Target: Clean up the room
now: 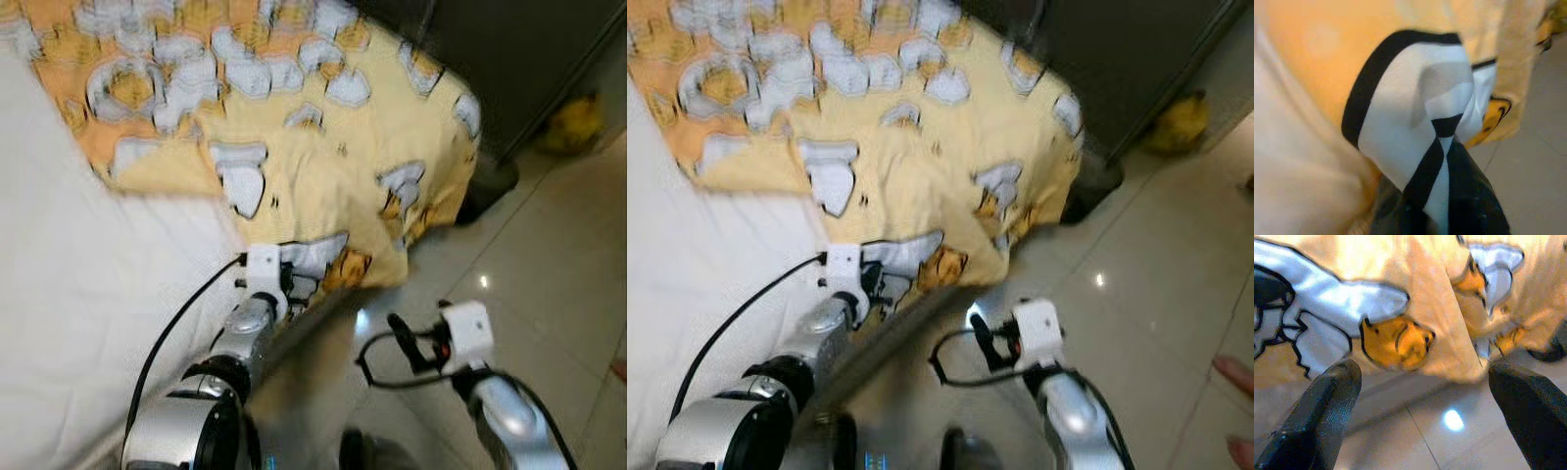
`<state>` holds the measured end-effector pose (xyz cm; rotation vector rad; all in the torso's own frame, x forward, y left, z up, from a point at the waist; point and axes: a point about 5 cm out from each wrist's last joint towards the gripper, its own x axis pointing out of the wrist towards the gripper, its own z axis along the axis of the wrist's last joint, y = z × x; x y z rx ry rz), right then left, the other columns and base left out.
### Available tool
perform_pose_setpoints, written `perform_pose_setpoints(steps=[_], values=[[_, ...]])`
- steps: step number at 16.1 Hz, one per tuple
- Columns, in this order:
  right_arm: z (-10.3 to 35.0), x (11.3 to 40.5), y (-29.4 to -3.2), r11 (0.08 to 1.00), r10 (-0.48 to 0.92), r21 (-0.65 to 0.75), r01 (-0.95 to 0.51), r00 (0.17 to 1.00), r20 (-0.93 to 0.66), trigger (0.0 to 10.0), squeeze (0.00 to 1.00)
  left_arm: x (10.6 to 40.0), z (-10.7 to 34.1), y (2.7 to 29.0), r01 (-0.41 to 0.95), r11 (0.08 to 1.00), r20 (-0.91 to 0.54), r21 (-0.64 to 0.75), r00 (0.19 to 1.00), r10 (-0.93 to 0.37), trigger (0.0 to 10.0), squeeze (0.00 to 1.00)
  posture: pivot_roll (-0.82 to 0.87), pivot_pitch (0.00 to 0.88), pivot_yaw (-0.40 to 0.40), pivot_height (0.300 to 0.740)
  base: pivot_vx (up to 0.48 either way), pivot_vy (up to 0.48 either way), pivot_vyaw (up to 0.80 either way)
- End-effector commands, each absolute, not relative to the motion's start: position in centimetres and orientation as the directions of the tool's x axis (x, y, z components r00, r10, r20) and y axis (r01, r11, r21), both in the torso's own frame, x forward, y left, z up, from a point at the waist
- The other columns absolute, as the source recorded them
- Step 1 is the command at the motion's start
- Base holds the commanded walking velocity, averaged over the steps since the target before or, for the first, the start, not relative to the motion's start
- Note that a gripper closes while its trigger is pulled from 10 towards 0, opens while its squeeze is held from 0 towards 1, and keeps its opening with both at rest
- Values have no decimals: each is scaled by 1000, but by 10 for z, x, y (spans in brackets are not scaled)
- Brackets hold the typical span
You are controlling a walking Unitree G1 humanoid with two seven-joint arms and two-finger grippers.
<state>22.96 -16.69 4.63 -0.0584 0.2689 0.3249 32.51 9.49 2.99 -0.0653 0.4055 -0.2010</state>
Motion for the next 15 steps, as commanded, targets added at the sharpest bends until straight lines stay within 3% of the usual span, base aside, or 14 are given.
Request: perform_pose_setpoints(steps=[1, 2, 3, 4, 11, 15], values=[[41, 236, -172, 941, 326, 9, -338, 898, -295, 10000, 0, 323, 27, 90, 223, 970, -406, -98, 881, -244, 0, 0, -54, 0, -60, 740, 0, 0, 0], [41, 241, -173, 942, 325, 15, -336, 897, -298, 10000, 0, 323, 27, 88, 247, 965, -408, -94, 874, -263, 0, 0, -48, 0, -50, 740, 0, 0, 0], [39, 250, -174, 944, 322, 28, -329, 895, -308, 10000, 0, 324, 29, 86, 282, 958, -417, -56, 865, -279, 1569, 0, -40, 0, -35, 740, 0, 0, 0], [39, 254, -175, 945, 318, 27, -326, 897, -308, 10000, 0, 324, 29, 86, 292, 956, -423, -35, 862, -279, 10000, 0, -38, 0, -28, 740, 0, 0, 0], [27, 255, -171, 948, 313, 47, -314, 897, -312, 10000, 0, 311, 20, 65, 406, 914, -433, 8, 825, -363, 10000, 0, -13, 0, -10, 740, 0, 0, 0], [32, 257, -177, 943, 327, 37, -331, 897, -298, 10000, 0, 300, 13, 55, 428, 903, -427, -33, 811, -400, 10000, 0, -27, 0, -21, 740, -326, 0, 0]])
